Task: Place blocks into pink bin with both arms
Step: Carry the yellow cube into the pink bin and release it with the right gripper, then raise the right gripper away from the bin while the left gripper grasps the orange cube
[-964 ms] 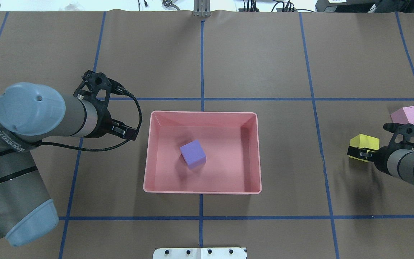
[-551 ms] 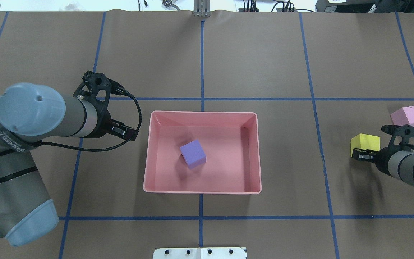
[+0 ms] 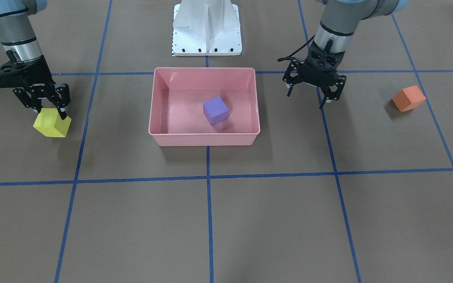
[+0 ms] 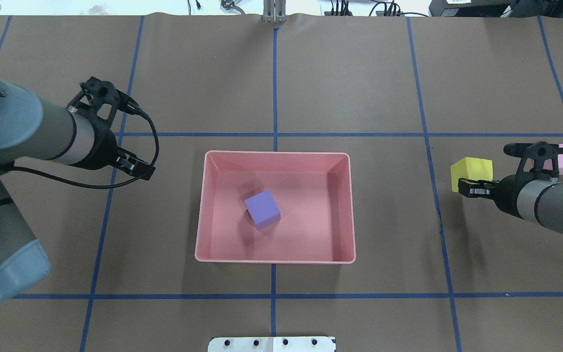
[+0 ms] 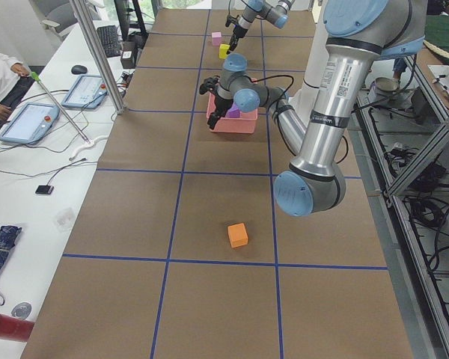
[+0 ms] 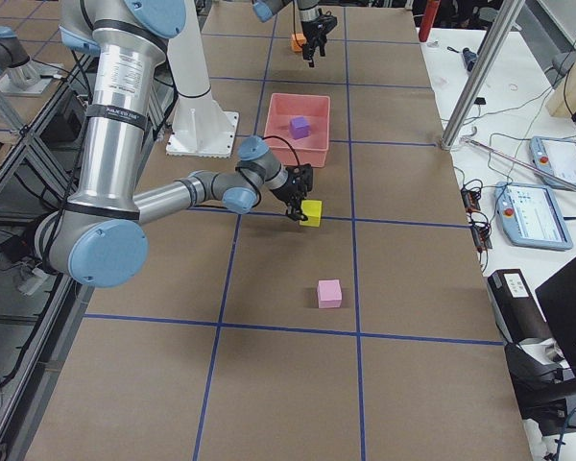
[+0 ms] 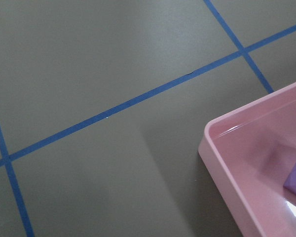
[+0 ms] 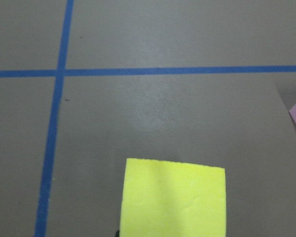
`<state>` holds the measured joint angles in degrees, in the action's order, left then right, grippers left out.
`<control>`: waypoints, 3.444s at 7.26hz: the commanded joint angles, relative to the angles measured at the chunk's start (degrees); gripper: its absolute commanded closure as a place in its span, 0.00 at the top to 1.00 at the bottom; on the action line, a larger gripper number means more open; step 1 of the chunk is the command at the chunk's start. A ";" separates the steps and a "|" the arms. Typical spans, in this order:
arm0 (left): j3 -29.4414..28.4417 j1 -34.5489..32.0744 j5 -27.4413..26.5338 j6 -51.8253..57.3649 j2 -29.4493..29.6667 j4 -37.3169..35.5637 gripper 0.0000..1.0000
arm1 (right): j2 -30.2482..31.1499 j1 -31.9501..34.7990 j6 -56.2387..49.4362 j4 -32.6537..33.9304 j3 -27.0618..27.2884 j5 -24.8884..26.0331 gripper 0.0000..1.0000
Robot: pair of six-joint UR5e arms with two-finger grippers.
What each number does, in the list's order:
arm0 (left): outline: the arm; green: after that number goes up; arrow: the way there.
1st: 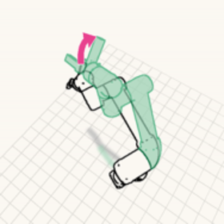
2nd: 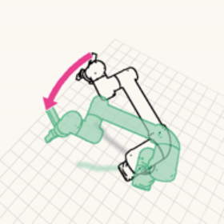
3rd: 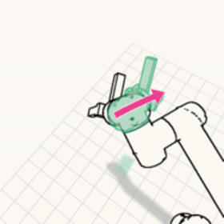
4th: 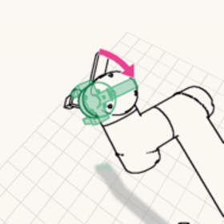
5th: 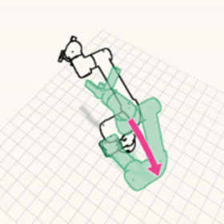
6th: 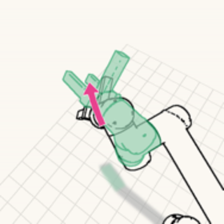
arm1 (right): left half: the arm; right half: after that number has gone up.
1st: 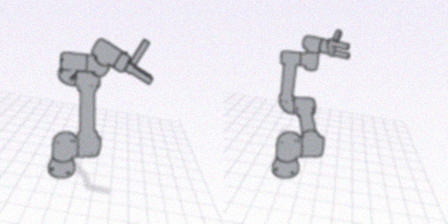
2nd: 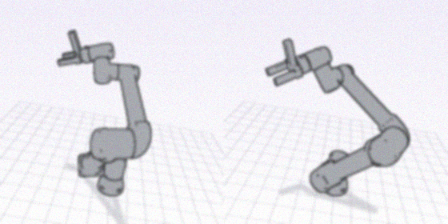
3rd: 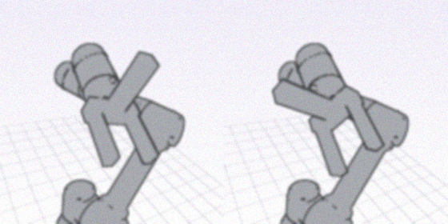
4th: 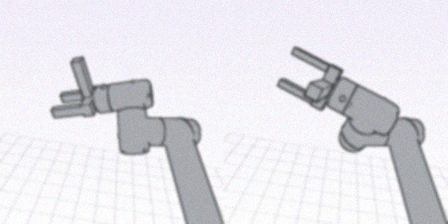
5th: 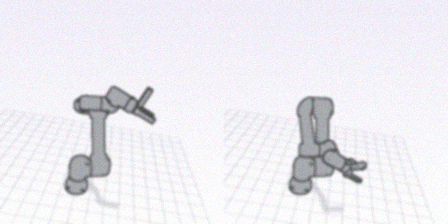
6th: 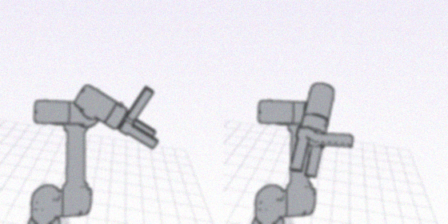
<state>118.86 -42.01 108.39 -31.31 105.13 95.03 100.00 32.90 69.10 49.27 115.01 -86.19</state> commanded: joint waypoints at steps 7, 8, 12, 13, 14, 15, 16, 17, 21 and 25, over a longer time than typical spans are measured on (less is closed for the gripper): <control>-1.88 -20.55 14.39 13.12 -34.78 24.41 1.00 | -39.94 -10.71 5.58 46.94 6.37 4.05 0.43; -2.83 -20.66 14.31 12.51 -37.43 27.37 1.00 | -41.88 -14.32 9.52 47.23 3.76 8.53 0.99; -15.65 -20.92 13.78 -11.63 -43.77 53.99 1.00 | -45.16 -10.79 6.44 56.20 3.81 6.42 1.00; -15.94 -20.84 12.65 -16.28 -44.65 54.21 1.00 | -44.89 -6.06 2.22 55.85 4.25 0.55 1.00; -16.11 -20.31 11.85 -21.98 -44.57 54.21 1.00 | -44.19 -2.27 -3.22 55.59 4.78 -3.51 1.00; -16.12 -20.05 11.84 -24.65 -44.57 54.21 1.00 | -42.53 0.90 -8.40 55.41 5.74 -6.94 1.00; -16.29 -19.35 11.76 -25.98 -44.49 54.04 1.00 | -40.43 5.03 -14.20 53.15 5.75 -11.76 1.00; -17.16 -17.86 11.58 -25.99 -43.96 54.03 1.00 | -36.75 8.81 -18.87 48.69 5.75 -16.42 1.00; -19.87 -12.23 11.41 -25.99 -40.81 53.77 1.00 | -27.15 21.56 -36.54 43.37 5.14 -28.05 1.00; -24.38 -10.38 11.32 -24.85 -37.10 53.68 1.00 | -24.42 25.02 -40.97 43.28 4.26 -30.53 1.00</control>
<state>95.20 -53.22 119.77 -56.67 67.90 148.72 74.78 57.46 28.89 92.57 119.36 -116.50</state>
